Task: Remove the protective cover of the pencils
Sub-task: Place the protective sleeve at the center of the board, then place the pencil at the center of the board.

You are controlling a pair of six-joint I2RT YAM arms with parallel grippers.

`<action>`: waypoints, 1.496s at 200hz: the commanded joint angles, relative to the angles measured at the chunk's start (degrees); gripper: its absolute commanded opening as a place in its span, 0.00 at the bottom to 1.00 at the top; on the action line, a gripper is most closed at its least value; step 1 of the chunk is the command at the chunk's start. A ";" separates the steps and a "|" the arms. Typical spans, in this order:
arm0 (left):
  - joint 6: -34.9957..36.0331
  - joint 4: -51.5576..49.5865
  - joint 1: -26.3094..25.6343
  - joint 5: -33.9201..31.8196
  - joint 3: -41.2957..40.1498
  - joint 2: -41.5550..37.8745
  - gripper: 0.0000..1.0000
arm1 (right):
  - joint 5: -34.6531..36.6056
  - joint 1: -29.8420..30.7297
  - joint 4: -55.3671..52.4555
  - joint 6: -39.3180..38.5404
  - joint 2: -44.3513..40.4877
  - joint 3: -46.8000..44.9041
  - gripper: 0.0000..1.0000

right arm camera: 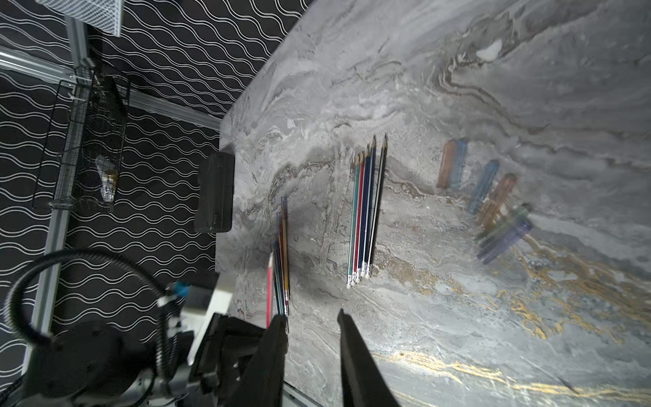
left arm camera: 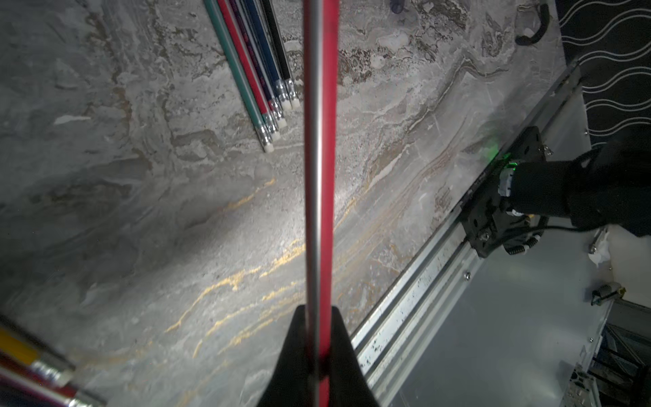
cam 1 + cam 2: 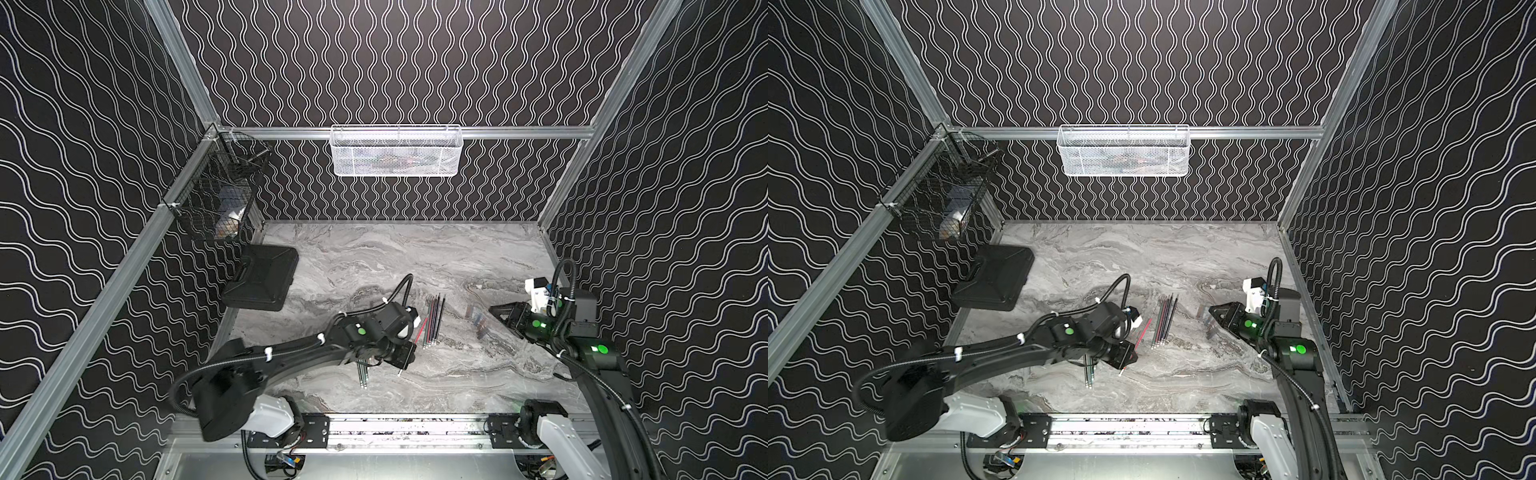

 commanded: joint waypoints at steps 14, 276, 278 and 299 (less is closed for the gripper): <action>-0.96 5.28 2.62 -1.46 3.89 7.41 0.00 | 6.46 0.75 -4.75 -0.99 -3.78 -0.79 0.28; -5.67 11.55 8.39 -0.87 11.82 24.37 0.22 | 9.04 0.79 -3.77 0.98 -5.71 -2.53 0.31; -5.66 11.55 8.46 -0.86 11.80 24.34 0.22 | 9.04 0.79 -3.77 0.95 -5.70 -2.48 0.31; -5.81 11.72 8.64 -0.59 11.74 24.04 0.23 | 9.04 0.79 -3.78 0.92 -5.64 -2.46 0.31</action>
